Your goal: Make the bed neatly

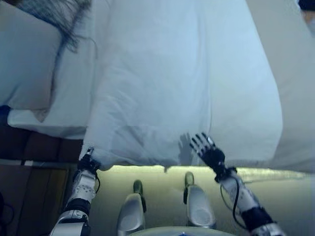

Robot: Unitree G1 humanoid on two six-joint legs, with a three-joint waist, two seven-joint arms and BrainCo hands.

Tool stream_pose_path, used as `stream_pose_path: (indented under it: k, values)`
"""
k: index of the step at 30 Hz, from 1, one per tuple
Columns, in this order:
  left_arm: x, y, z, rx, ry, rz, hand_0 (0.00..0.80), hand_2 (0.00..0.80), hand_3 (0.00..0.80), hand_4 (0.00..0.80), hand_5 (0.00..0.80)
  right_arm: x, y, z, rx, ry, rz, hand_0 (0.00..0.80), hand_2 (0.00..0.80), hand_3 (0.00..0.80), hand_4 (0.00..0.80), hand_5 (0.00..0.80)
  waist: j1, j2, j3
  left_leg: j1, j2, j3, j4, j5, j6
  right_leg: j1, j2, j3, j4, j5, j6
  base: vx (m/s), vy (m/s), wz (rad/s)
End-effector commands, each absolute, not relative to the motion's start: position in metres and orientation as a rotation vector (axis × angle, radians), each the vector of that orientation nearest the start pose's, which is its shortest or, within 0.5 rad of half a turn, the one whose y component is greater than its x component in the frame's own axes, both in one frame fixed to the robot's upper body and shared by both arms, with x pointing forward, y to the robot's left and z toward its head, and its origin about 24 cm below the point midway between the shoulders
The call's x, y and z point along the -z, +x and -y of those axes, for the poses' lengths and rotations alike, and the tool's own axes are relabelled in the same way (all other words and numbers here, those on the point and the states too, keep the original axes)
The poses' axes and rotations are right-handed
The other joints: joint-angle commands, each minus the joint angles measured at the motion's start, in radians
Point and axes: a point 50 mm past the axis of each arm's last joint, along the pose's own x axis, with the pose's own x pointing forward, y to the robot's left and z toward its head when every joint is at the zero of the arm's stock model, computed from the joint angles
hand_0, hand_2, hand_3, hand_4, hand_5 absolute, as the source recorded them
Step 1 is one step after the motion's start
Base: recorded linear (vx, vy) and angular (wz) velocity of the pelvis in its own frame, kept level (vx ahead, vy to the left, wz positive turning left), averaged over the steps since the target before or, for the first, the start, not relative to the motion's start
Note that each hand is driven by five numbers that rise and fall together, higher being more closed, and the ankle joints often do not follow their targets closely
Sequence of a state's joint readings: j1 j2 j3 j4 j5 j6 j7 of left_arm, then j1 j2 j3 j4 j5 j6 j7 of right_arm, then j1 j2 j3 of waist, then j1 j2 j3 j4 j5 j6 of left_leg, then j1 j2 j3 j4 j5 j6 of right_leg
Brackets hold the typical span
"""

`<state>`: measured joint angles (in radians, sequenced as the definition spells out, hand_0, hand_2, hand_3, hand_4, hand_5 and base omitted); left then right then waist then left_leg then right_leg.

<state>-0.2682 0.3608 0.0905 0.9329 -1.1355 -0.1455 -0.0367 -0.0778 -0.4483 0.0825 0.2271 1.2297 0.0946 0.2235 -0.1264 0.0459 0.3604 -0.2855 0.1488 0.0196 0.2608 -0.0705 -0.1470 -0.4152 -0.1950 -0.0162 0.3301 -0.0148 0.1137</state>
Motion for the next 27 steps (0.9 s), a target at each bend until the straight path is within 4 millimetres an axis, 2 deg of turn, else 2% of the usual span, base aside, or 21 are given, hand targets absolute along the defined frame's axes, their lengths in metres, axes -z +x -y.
stream_pose_path:
  k: [1,3,5,9,15,20,24,27]
  values:
    - [0.03,0.255,-0.317,-0.609,-0.669,-0.173,0.8,0.8,0.8,0.8,0.8,-0.06,0.27,0.217,-0.304,0.764,-0.071,0.0,0.0,0.0,0.0,0.0,-0.017,0.032,0.012,-0.042,0.027,0.004,-0.053,0.117,-0.003,-0.103,-0.101,0.043,0.048,0.042,0.074,-0.05,0.524,-0.06]
    - [0.031,0.259,-0.309,-0.603,-0.677,-0.164,0.8,0.8,0.8,0.8,0.8,-0.071,0.273,0.225,-0.319,0.725,-0.037,0.0,0.0,0.0,0.0,0.0,-0.033,0.056,0.037,-0.095,0.011,0.032,-0.038,0.125,-0.01,-0.173,-0.121,0.06,0.072,0.046,0.081,-0.072,0.412,-0.04]
    - [0.024,0.267,-0.306,-0.604,-0.68,-0.14,0.8,0.8,0.8,0.8,0.8,-0.078,0.275,0.227,-0.341,0.706,0.004,0.0,0.0,0.0,0.0,0.0,-0.039,0.061,0.063,-0.156,-0.002,0.058,-0.029,0.134,-0.011,-0.222,-0.135,0.063,0.071,0.052,0.082,-0.123,0.233,-0.01]
    - [0.003,0.285,-0.307,-0.6,-0.627,-0.093,0.8,0.8,0.8,0.8,0.8,-0.089,0.276,0.224,-0.38,0.681,0.067,0.0,0.0,0.0,0.0,0.0,-0.044,0.054,0.12,-0.271,-0.03,0.057,0.004,0.148,-0.004,-0.292,-0.135,0.071,0.047,0.081,0.086,-0.105,0.127,-0.04]
    - [-0.019,0.298,-0.316,-0.668,-0.434,-0.107,0.8,0.8,0.8,0.8,0.8,-0.109,0.275,0.226,-0.432,0.644,0.146,0.0,0.0,0.0,0.0,0.0,-0.063,0.06,0.16,-0.36,-0.037,0.076,0.03,0.164,-0.002,-0.36,-0.142,0.084,0.039,0.096,0.085,-0.02,0.139,-0.04]
    - [-0.012,0.288,-0.333,-0.791,-0.331,-0.206,0.8,0.8,0.8,0.8,0.8,-0.114,0.273,0.222,-0.452,0.63,0.171,0.0,0.0,0.0,0.0,0.0,-0.057,0.056,0.16,-0.42,-0.036,0.063,0.066,0.16,-0.001,-0.408,-0.15,0.085,0.051,0.09,0.082,0.024,0.064,0.01]
    - [-0.014,0.282,-0.351,-0.867,-0.302,-0.265,0.8,0.8,0.8,0.8,0.8,-0.121,0.271,0.216,-0.478,0.605,0.19,0.0,0.0,0.0,0.0,0.0,-0.046,0.044,0.16,-0.47,-0.025,0.051,0.094,0.158,-0.002,-0.445,-0.145,0.079,0.075,0.082,0.08,0.005,0.009,0.0]
    - [-0.009,0.281,-0.35,-0.844,-0.334,-0.289,0.8,0.8,0.8,0.8,0.8,-0.134,0.275,0.213,-0.508,0.598,0.22,0.0,0.0,0.0,0.0,0.0,-0.04,0.043,0.16,-0.505,-0.028,0.045,0.105,0.162,0.001,-0.477,-0.135,0.077,0.092,0.077,0.073,0.014,0.046,0.01]
